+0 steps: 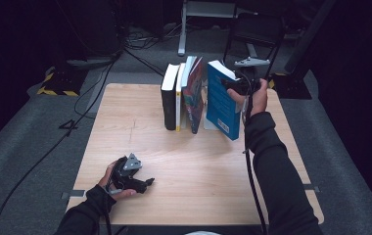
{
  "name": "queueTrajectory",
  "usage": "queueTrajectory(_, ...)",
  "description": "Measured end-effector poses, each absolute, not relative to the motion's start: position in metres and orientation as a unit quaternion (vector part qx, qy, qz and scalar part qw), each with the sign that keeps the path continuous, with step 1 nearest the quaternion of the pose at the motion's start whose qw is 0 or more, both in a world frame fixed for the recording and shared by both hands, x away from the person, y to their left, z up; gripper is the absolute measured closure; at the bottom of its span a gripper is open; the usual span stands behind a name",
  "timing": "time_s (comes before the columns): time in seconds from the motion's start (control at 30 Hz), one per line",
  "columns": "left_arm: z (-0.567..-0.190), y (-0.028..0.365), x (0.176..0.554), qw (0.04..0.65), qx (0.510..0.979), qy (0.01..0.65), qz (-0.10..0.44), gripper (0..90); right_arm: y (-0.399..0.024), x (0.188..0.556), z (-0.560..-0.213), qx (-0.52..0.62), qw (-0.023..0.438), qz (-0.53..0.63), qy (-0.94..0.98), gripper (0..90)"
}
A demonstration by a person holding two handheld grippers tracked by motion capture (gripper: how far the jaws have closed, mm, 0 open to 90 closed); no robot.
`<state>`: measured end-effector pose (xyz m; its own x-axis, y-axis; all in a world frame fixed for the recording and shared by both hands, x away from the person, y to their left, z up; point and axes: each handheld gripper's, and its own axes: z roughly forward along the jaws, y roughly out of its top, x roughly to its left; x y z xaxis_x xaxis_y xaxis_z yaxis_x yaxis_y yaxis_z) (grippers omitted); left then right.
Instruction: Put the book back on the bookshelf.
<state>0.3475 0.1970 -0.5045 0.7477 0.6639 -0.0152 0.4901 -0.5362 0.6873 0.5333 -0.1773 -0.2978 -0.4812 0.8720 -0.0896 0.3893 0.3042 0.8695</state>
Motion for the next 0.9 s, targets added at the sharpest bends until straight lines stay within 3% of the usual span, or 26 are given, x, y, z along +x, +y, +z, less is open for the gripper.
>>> queueTrajectory(0.9,-0.505,0.196,0.348,0.349,0.867,0.334,0.124,13.7,-0.215,0.482,-0.324,0.404,0.281,0.435,0.754,58.7)
